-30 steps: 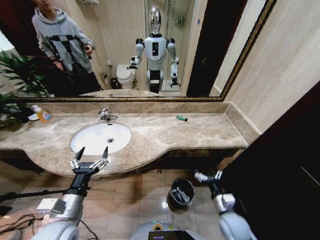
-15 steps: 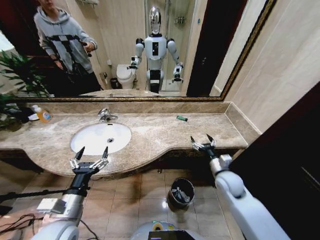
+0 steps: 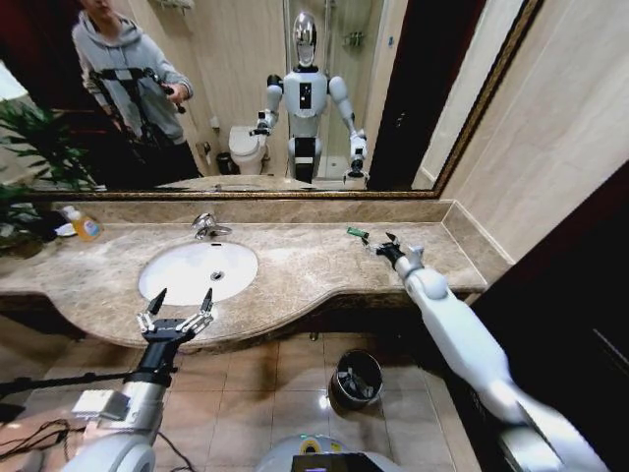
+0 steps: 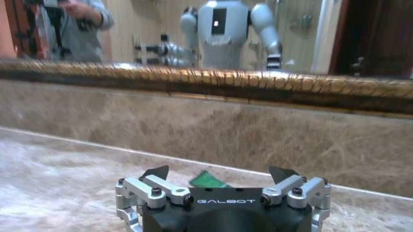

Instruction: Pick up the trash from the sink and place it in the trash bin.

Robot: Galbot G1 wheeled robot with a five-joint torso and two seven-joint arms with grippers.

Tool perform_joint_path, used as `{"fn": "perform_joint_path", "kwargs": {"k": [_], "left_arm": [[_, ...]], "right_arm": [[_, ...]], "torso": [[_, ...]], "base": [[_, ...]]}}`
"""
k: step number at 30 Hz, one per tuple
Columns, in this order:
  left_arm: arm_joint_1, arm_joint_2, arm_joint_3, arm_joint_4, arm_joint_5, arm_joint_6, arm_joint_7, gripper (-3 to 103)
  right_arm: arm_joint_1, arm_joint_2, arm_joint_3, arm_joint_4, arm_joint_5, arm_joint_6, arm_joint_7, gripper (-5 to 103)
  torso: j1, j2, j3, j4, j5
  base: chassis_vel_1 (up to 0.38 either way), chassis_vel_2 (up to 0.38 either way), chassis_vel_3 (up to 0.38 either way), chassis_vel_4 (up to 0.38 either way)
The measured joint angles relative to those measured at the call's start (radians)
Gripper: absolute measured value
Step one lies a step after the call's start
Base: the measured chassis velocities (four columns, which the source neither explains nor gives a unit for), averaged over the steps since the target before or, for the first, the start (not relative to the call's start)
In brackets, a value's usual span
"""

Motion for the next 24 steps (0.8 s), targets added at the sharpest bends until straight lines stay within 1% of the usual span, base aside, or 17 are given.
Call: {"fn": "perform_joint_path", "kwargs": {"k": [2, 3, 4, 6, 11, 18, 22, 24], "left_arm": [[0.000, 0.000, 0.000, 0.000, 0.000, 0.000, 0.000, 100], [0.000, 0.000, 0.000, 0.000, 0.000, 0.000, 0.000, 100], [0.000, 0.000, 0.000, 0.000, 0.000, 0.000, 0.000, 100], [0.000, 0.000, 0.000, 0.000, 0.000, 0.000, 0.000, 100], [0.000, 0.000, 0.000, 0.000, 0.000, 0.000, 0.000, 100], [0.000, 0.000, 0.000, 0.000, 0.000, 0.000, 0.000, 100], [0.000, 0.000, 0.000, 0.000, 0.000, 0.000, 0.000, 100], [0.000, 0.000, 0.000, 0.000, 0.000, 0.000, 0.000, 100]], "right_arm": [[0.074, 0.020, -0.027, -0.119, -0.027, 0.028, -0.040, 100], [0.074, 0.020, -0.027, -0.119, -0.027, 0.028, -0.040, 100], [0.105, 0.028, -0.038, -0.163, -0.038, 0.036, -0.046, 100], [0.141, 0.043, -0.051, -0.214, -0.047, 0.035, -0.046, 100], [0.170, 0.059, -0.057, -0.267, -0.057, 0.033, -0.047, 100], [0.165, 0.056, -0.058, -0.289, -0.053, 0.030, -0.060, 100], [0.150, 0.049, -0.053, -0.293, -0.046, 0.045, -0.075, 100], [0.167, 0.054, -0.059, -0.319, -0.046, 0.056, -0.082, 100]], "torso": [[0.000, 0.000, 0.000, -0.0002, 0.0005], [0.000, 0.000, 0.000, -0.0002, 0.0005], [0.000, 0.000, 0.000, -0.0002, 0.0001], [0.000, 0.000, 0.000, -0.0002, 0.0003], [0.000, 0.000, 0.000, -0.0001, 0.0002], [0.000, 0.000, 0.000, -0.0003, 0.0003], [0.000, 0.000, 0.000, -0.0006, 0.0005], [0.000, 0.000, 0.000, -0.0007, 0.0004]], "base": [[0.000, 0.000, 0.000, 0.000], [0.000, 0.000, 0.000, 0.000], [0.000, 0.000, 0.000, 0.000], [0.000, 0.000, 0.000, 0.000], [0.000, 0.000, 0.000, 0.000], [0.000, 0.000, 0.000, 0.000], [0.000, 0.000, 0.000, 0.000], [0.000, 0.000, 0.000, 0.000]]}}
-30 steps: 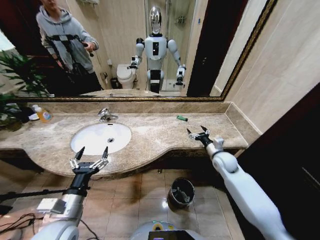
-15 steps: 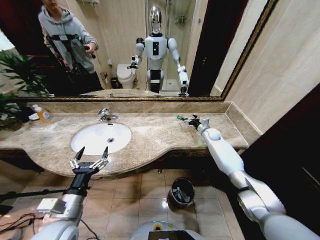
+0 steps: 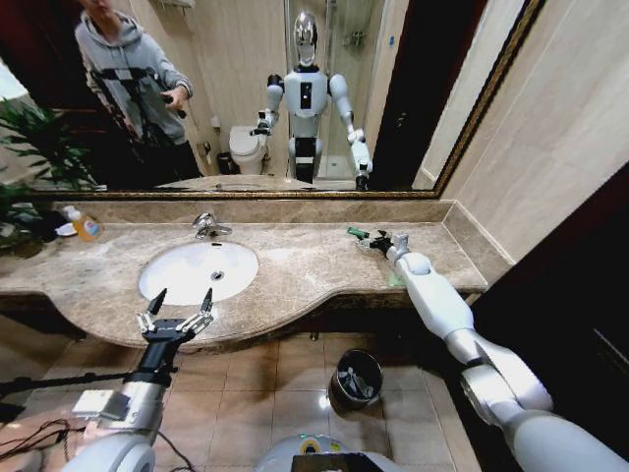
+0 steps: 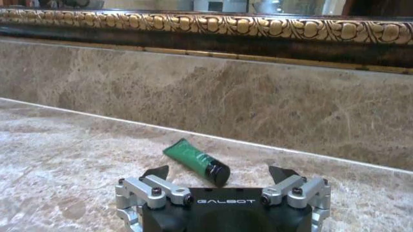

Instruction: Pick up the trash from the sink and place it in the trash bin.

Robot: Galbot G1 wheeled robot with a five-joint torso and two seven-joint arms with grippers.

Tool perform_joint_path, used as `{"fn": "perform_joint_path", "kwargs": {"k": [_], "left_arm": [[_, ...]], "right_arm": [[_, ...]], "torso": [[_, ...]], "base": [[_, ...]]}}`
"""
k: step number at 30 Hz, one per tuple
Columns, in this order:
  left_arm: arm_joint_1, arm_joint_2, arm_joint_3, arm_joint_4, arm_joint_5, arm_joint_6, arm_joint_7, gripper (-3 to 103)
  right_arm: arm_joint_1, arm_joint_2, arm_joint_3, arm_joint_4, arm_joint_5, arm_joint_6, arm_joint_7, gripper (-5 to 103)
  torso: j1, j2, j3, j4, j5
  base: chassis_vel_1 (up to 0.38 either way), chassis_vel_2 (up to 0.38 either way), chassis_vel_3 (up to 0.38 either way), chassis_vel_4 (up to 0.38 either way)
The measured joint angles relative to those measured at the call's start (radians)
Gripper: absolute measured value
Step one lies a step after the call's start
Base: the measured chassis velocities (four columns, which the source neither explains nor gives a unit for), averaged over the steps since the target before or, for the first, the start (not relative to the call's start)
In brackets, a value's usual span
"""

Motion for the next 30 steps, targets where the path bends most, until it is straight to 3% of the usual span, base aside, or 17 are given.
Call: {"fn": "perform_joint_path", "kwargs": {"k": [12, 15, 18, 23, 25, 26, 29, 30], "left_arm": [[0.000, 0.000, 0.000, 0.000, 0.000, 0.000, 0.000, 100], [0.000, 0.000, 0.000, 0.000, 0.000, 0.000, 0.000, 100], [0.000, 0.000, 0.000, 0.000, 0.000, 0.000, 0.000, 100], [0.000, 0.000, 0.000, 0.000, 0.000, 0.000, 0.000, 100], [0.000, 0.000, 0.000, 0.000, 0.000, 0.000, 0.000, 100], [0.000, 0.000, 0.000, 0.000, 0.000, 0.000, 0.000, 100], [0.000, 0.000, 0.000, 0.000, 0.000, 0.000, 0.000, 100], [0.000, 0.000, 0.000, 0.000, 0.000, 0.000, 0.000, 100]], "right_arm": [[0.080, 0.042, -0.021, -0.108, -0.002, 0.033, -0.037, 103], [0.080, 0.050, -0.025, -0.118, -0.001, 0.036, -0.049, 94], [0.080, 0.058, -0.027, -0.131, -0.006, 0.039, -0.059, 78], [0.091, 0.063, -0.028, -0.155, -0.008, 0.043, -0.065, 73], [0.095, 0.067, -0.024, -0.172, -0.011, 0.047, -0.069, 57], [0.095, 0.067, -0.024, -0.172, -0.011, 0.047, -0.069, 57], [0.090, 0.068, -0.016, -0.178, -0.016, 0.060, -0.072, 40], [0.090, 0.068, -0.016, -0.178, -0.016, 0.060, -0.072, 40]], "torso": [[0.000, 0.000, 0.000, 0.0004, 0.0001], [0.000, 0.000, 0.000, 0.0004, -0.0001], [0.000, 0.000, 0.000, 0.0004, -0.0001], [0.000, 0.000, 0.000, 0.0004, -0.0001], [0.000, 0.000, 0.000, 0.0004, -0.0002], [0.000, 0.000, 0.000, 0.0004, -0.0002], [0.000, 0.000, 0.000, 0.0004, -0.0004], [0.000, 0.000, 0.000, 0.0004, -0.0004]], "base": [[0.000, 0.000, 0.000, 0.000], [0.000, 0.000, 0.000, 0.000], [0.000, 0.000, 0.000, 0.000], [0.000, 0.000, 0.000, 0.000], [0.000, 0.000, 0.000, 0.000], [0.000, 0.000, 0.000, 0.000], [0.000, 0.000, 0.000, 0.000], [0.000, 0.000, 0.000, 0.000]]}}
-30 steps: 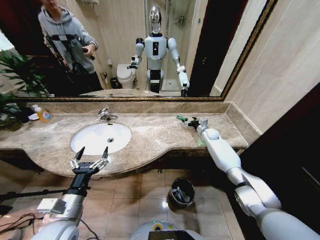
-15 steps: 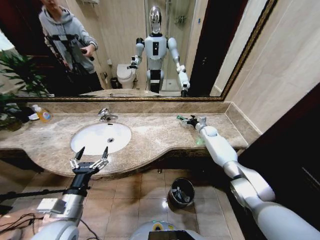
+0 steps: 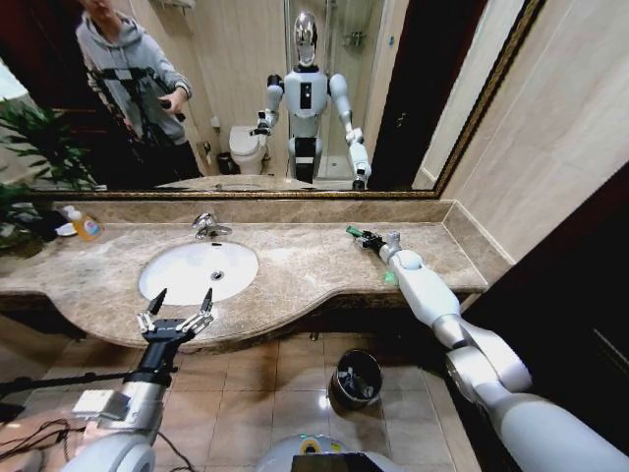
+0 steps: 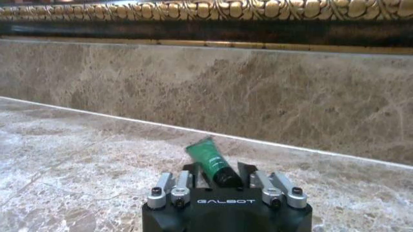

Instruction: Pick up the trash from the sink and place it in the trash bin.

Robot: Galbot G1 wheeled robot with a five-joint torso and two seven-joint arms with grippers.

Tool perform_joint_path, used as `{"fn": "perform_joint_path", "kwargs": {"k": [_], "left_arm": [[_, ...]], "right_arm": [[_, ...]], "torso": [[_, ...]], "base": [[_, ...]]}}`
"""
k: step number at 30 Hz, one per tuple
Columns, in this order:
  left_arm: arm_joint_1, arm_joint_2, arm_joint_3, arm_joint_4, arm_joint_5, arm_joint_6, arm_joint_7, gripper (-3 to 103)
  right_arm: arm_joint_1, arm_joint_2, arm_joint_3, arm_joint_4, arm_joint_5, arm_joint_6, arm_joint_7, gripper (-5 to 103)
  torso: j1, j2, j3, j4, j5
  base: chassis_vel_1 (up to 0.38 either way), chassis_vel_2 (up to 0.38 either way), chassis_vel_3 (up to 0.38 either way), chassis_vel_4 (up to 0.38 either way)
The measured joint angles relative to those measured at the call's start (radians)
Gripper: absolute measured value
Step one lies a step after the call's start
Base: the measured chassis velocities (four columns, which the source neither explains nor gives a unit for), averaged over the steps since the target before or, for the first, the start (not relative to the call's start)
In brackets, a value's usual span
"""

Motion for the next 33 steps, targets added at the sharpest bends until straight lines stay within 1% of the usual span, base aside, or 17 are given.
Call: {"fn": "perform_joint_path", "kwargs": {"k": [1, 2, 6, 13, 16, 17, 19, 20, 23, 24, 25, 26, 27, 28, 30, 31, 33], "left_arm": [[0.000, 0.000, 0.000, 0.000, 0.000, 0.000, 0.000, 100], [0.000, 0.000, 0.000, 0.000, 0.000, 0.000, 0.000, 100], [0.000, 0.000, 0.000, 0.000, 0.000, 0.000, 0.000, 100], [0.000, 0.000, 0.000, 0.000, 0.000, 0.000, 0.000, 100], [0.000, 0.000, 0.000, 0.000, 0.000, 0.000, 0.000, 100], [0.000, 0.000, 0.000, 0.000, 0.000, 0.000, 0.000, 100], [0.000, 0.000, 0.000, 0.000, 0.000, 0.000, 0.000, 100], [0.000, 0.000, 0.000, 0.000, 0.000, 0.000, 0.000, 100], [0.000, 0.000, 0.000, 0.000, 0.000, 0.000, 0.000, 100], [0.000, 0.000, 0.000, 0.000, 0.000, 0.000, 0.000, 100], [0.000, 0.000, 0.000, 0.000, 0.000, 0.000, 0.000, 100], [0.000, 0.000, 0.000, 0.000, 0.000, 0.000, 0.000, 100], [0.000, 0.000, 0.000, 0.000, 0.000, 0.000, 0.000, 100], [0.000, 0.000, 0.000, 0.000, 0.000, 0.000, 0.000, 100], [0.000, 0.000, 0.000, 0.000, 0.000, 0.000, 0.000, 100], [0.000, 0.000, 0.000, 0.000, 0.000, 0.000, 0.000, 100], [0.000, 0.000, 0.000, 0.000, 0.000, 0.000, 0.000, 100]], "right_arm": [[-0.005, -0.002, 0.002, 0.002, 0.000, 0.002, -0.001, 34], [-0.009, -0.004, 0.003, 0.005, 0.000, 0.003, -0.002, 34], [-0.022, -0.015, 0.008, 0.030, 0.005, 0.006, -0.002, 21], [-0.065, -0.041, 0.027, 0.116, 0.026, 0.003, 0.007, 21], [-0.142, -0.072, 0.043, 0.256, 0.072, 0.010, 0.076, 21], [-0.142, -0.072, 0.043, 0.256, 0.072, 0.010, 0.076, 21], [-0.218, -0.104, 0.052, 0.398, 0.126, 0.026, 0.132, 21], [-0.218, -0.104, 0.052, 0.398, 0.126, 0.026, 0.132, 21], [-0.346, -0.162, 0.095, 0.635, 0.165, 0.014, 0.248, 21], [-0.346, -0.162, 0.095, 0.635, 0.165, 0.014, 0.248, 21], [-0.393, -0.185, 0.112, 0.711, 0.171, 0.006, 0.281, 21], [-0.447, -0.209, 0.138, 0.790, 0.177, 0.003, 0.304, 21], [-0.512, -0.227, 0.167, 0.859, 0.179, 0.000, 0.321, 21], [-0.512, -0.227, 0.167, 0.859, 0.179, 0.000, 0.321, 21], [-0.630, -0.239, 0.235, 0.964, 0.180, -0.021, 0.335, 21], [-0.630, -0.239, 0.235, 0.964, 0.180, -0.021, 0.335, 21], [-0.715, -0.232, 0.285, 1.032, 0.177, -0.032, 0.353, 21]], "torso": [[0.000, 0.000, 0.000, 0.0000, 0.0003], [0.000, 0.000, 0.000, 0.0000, 0.0005], [0.000, 0.000, 0.000, 0.0000, 0.0002], [0.000, 0.000, 0.000, 0.0000, 0.0004], [0.000, 0.000, 0.000, 0.0000, 0.0002], [0.000, 0.000, 0.000, 0.0000, 0.0002], [0.000, 0.000, 0.000, 0.0000, 0.0008], [0.000, 0.000, 0.000, 0.0000, 0.0008], [0.000, 0.000, 0.000, 0.0000, -0.0001], [0.000, 0.000, 0.000, 0.0000, -0.0001], [0.000, 0.000, 0.000, -0.0001, 0.0009], [0.000, 0.000, 0.000, 0.0002, 0.0001], [0.000, 0.000, 0.000, 0.0000, -0.0009], [0.000, 0.000, 0.000, 0.0000, -0.0009], [0.000, 0.000, 0.000, -0.0003, 0.0011], [0.000, 0.000, 0.000, -0.0003, 0.0011], [0.000, 0.000, 0.000, -0.0004, 0.0000]], "base": [[0.000, 0.000, 0.000, 0.000], [0.000, 0.000, 0.000, 0.000], [0.000, 0.000, 0.000, 0.000], [0.000, 0.000, 0.000, 0.000], [0.000, 0.000, 0.000, 0.000], [0.000, 0.000, 0.000, 0.000], [0.000, 0.000, 0.000, 0.000], [0.000, 0.000, 0.000, 0.000], [0.000, 0.000, 0.000, 0.000], [0.000, 0.000, 0.000, 0.000], [0.000, 0.000, 0.000, 0.000], [0.000, 0.000, 0.000, 0.000], [0.000, 0.000, 0.000, 0.000], [0.000, 0.000, 0.000, 0.000], [0.000, 0.000, 0.000, 0.000], [0.000, 0.000, 0.000, 0.000], [0.000, 0.000, 0.000, 0.000]]}}
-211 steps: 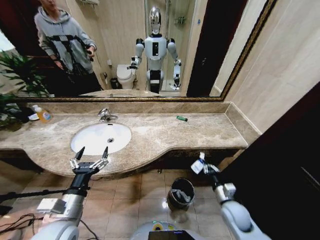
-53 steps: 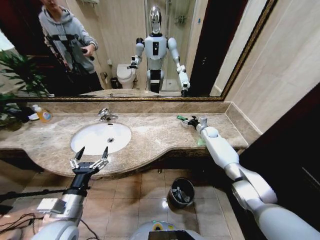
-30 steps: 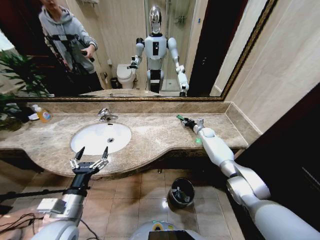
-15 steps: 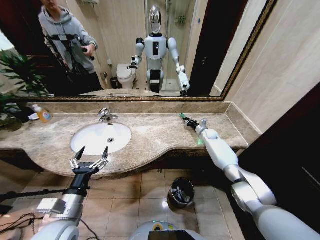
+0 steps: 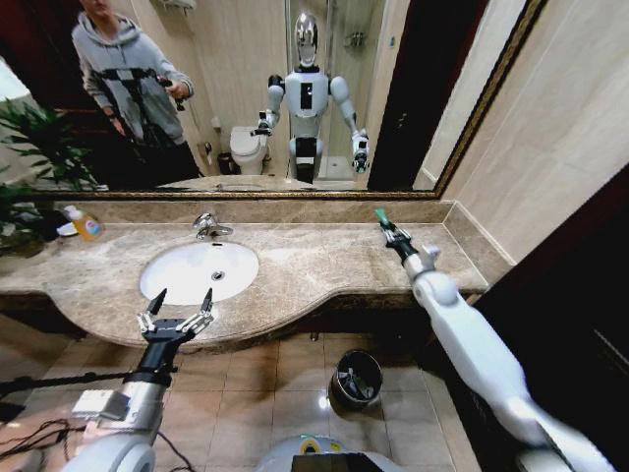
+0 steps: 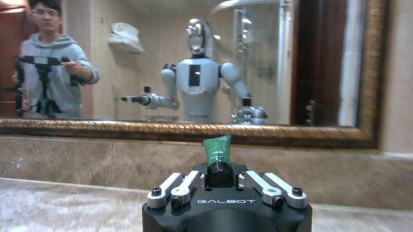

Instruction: Pick up the trash from the sink and place it in the trash bin.

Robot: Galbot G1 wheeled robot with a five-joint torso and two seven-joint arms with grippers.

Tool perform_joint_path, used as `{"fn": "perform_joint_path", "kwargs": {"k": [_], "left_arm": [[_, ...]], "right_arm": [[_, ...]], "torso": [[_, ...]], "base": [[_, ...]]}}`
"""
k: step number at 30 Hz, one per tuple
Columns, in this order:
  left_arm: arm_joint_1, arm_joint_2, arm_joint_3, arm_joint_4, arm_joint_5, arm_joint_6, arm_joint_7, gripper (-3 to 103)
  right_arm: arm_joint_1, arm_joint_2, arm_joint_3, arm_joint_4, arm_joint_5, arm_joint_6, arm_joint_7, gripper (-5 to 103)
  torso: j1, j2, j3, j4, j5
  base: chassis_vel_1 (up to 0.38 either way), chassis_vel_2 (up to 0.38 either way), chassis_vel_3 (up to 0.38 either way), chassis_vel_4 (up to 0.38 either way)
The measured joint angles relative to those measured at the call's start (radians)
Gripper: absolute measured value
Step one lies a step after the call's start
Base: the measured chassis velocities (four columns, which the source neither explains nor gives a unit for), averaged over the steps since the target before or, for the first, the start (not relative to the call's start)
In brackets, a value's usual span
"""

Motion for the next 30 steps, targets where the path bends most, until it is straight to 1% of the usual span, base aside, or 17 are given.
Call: {"fn": "perform_joint_path", "kwargs": {"k": [2, 3, 4, 5, 7, 8, 10, 12, 13, 16, 17, 20, 21, 24, 25, 28, 30], "left_arm": [[0.000, 0.000, 0.000, 0.000, 0.000, 0.000, 0.000, 100], [0.000, 0.000, 0.000, 0.000, 0.000, 0.000, 0.000, 100], [0.000, 0.000, 0.000, 0.000, 0.000, 0.000, 0.000, 100], [0.000, 0.000, 0.000, 0.000, 0.000, 0.000, 0.000, 100], [0.000, 0.000, 0.000, 0.000, 0.000, 0.000, 0.000, 100], [0.000, 0.000, 0.000, 0.000, 0.000, 0.000, 0.000, 100], [0.000, 0.000, 0.000, 0.000, 0.000, 0.000, 0.000, 100], [0.000, 0.000, 0.000, 0.000, 0.000, 0.000, 0.000, 100], [0.000, 0.000, 0.000, 0.000, 0.000, 0.000, 0.000, 100], [0.000, 0.000, 0.000, 0.000, 0.000, 0.000, 0.000, 100], [0.000, 0.000, 0.000, 0.000, 0.000, 0.000, 0.000, 100], [0.000, 0.000, 0.000, 0.000, 0.000, 0.000, 0.000, 100], [0.000, 0.000, 0.000, 0.000, 0.000, 0.000, 0.000, 100], [0.000, 0.000, 0.000, 0.000, 0.000, 0.000, 0.000, 100], [0.000, 0.000, 0.000, 0.000, 0.000, 0.000, 0.000, 100], [0.000, 0.000, 0.000, 0.000, 0.000, 0.000, 0.000, 100], [0.000, 0.000, 0.000, 0.000, 0.000, 0.000, 0.000, 100]], "right_arm": [[-0.088, 0.014, 0.055, 0.061, -0.013, -0.003, 0.012, 21], [-0.088, 0.014, 0.055, 0.061, -0.013, -0.003, 0.012, 21], [-0.158, 0.025, 0.093, 0.109, -0.022, -0.003, 0.015, 21], [-0.209, 0.033, 0.114, 0.139, -0.031, -0.001, 0.015, 21], [-0.281, 0.047, 0.129, 0.176, -0.056, 0.010, 0.013, 21], [-0.281, 0.047, 0.129, 0.176, -0.056, 0.010, 0.013, 21], [-0.334, 0.062, 0.130, 0.207, -0.075, 0.019, 0.010, 21], [-0.421, 0.093, 0.154, 0.243, -0.110, 0.047, 0.001, 21], [-0.421, 0.093, 0.154, 0.243, -0.110, 0.047, 0.001, 21], [-0.548, 0.146, 0.175, 0.268, -0.174, 0.107, -0.022, 21], [-0.548, 0.146, 0.175, 0.268, -0.174, 0.107, -0.022, 21], [-0.639, 0.193, 0.184, 0.268, -0.233, 0.166, -0.038, 21], [-0.639, 0.193, 0.184, 0.268, -0.233, 0.166, -0.038, 21], [-0.686, 0.222, 0.187, 0.242, -0.277, 0.197, -0.045, 21], [-0.686, 0.222, 0.187, 0.242, -0.277, 0.197, -0.045, 21], [-0.699, 0.257, 0.173, 0.183, -0.327, 0.222, -0.053, 21], [-0.696, 0.278, 0.159, 0.139, -0.339, 0.232, -0.059, 21]], "torso": [[0.000, 0.000, 0.000, 0.0003, 0.0007], [0.000, 0.000, 0.000, 0.0003, 0.0007], [0.000, 0.000, 0.000, 0.0006, 0.0002], [0.000, 0.000, 0.000, 0.0002, -0.0006], [0.000, 0.000, 0.000, -0.0003, 0.0004], [0.000, 0.000, 0.000, -0.0003, 0.0004], [0.000, 0.000, 0.000, 0.0006, 0.0001], [0.000, 0.000, 0.000, 0.0006, 0.0002], [0.000, 0.000, 0.000, 0.0006, 0.0002], [0.000, 0.000, 0.000, 0.0002, 0.0002], [0.000, 0.000, 0.000, 0.0002, 0.0002], [0.000, 0.000, 0.000, 0.0002, 0.0002], [0.000, 0.000, 0.000, 0.0002, 0.0002], [0.000, 0.000, 0.000, 0.0003, 0.0001], [0.000, 0.000, 0.000, 0.0003, 0.0001], [0.000, 0.000, 0.000, 0.0003, 0.0002], [0.000, 0.000, 0.000, 0.0003, 0.0003]], "base": [[0.000, 0.000, 0.000, 0.000], [0.000, 0.000, 0.000, 0.000], [0.000, 0.000, 0.000, 0.000], [0.000, 0.000, 0.000, 0.000], [0.000, 0.000, 0.000, 0.000], [0.000, 0.000, 0.000, 0.000], [0.000, 0.000, 0.000, 0.000], [0.000, 0.000, 0.000, 0.000], [0.000, 0.000, 0.000, 0.000], [0.000, 0.000, 0.000, 0.000], [0.000, 0.000, 0.000, 0.000], [0.000, 0.000, 0.000, 0.000], [0.000, 0.000, 0.000, 0.000], [0.000, 0.000, 0.000, 0.000], [0.000, 0.000, 0.000, 0.000], [0.000, 0.000, 0.000, 0.000], [0.000, 0.000, 0.000, 0.000]]}}
